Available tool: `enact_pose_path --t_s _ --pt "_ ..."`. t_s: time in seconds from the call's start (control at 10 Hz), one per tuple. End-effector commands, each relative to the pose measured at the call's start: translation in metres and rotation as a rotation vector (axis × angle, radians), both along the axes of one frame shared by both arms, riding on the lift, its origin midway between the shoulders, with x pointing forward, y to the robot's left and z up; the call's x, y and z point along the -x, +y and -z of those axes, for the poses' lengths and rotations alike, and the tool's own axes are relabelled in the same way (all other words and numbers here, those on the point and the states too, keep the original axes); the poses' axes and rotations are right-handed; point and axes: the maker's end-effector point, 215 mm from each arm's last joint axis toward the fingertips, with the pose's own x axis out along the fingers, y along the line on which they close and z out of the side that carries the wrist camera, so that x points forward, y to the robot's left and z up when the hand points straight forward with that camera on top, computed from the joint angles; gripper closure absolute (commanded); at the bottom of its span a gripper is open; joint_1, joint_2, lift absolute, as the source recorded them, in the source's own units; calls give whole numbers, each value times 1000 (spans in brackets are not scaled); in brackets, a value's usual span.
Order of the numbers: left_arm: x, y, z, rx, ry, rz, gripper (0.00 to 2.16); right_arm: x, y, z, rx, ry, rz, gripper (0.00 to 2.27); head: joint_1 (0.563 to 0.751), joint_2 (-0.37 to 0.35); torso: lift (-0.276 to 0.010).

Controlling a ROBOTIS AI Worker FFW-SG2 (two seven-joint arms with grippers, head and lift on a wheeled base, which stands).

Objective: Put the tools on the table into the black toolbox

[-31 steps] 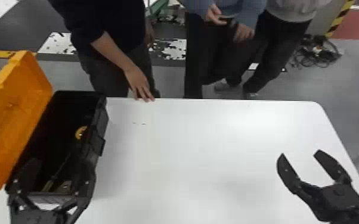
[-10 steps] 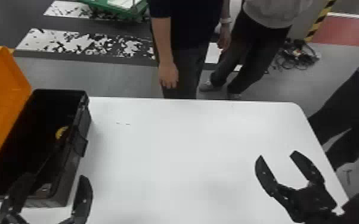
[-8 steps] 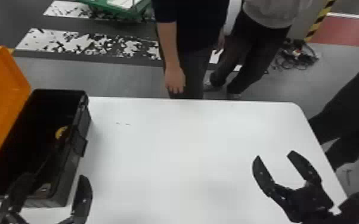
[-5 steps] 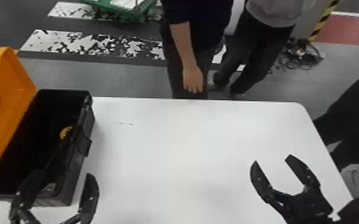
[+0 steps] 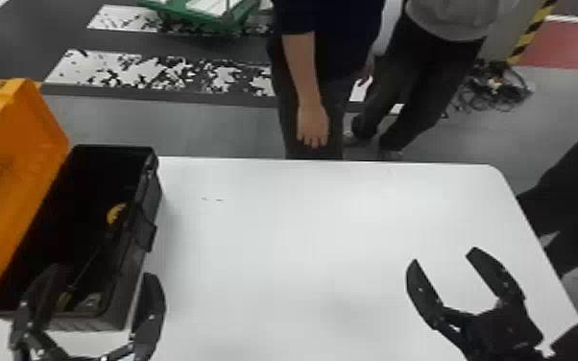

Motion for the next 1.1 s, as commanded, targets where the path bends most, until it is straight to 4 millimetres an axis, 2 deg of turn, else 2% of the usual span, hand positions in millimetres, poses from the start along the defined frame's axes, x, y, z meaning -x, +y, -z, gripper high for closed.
enact_pose_path --t_s 0.0,0.2,0.3,0.4,0.5,0.6,1.0 --pt "-2 4 -2 -2 -6 -8 -2 0 -1 -1 0 -4 2 -1 695 -51 -39" --pt "-3 8 0 1 0 -20 -2 -2 -2 -5 3 -29 4 -1 695 -41 -39" --pt "-5 8 10 3 28 -24 -2 -3 -2 -3 1 -22 6 -1 695 -38 -39" --pt "-7 9 23 2 63 -27 -2 -4 -4 5 -4 0 9 120 695 -38 -39" --pt "-9 6 39 -2 110 -22 191 -4 -5 7 -2 1 10 137 695 -37 -39" --pt "-10 6 47 0 130 -24 194 -6 -6 8 -2 4 12 137 695 -40 -39" --pt "-17 5 48 0 130 -19 184 -14 -5 11 -5 23 10 140 695 -49 -39"
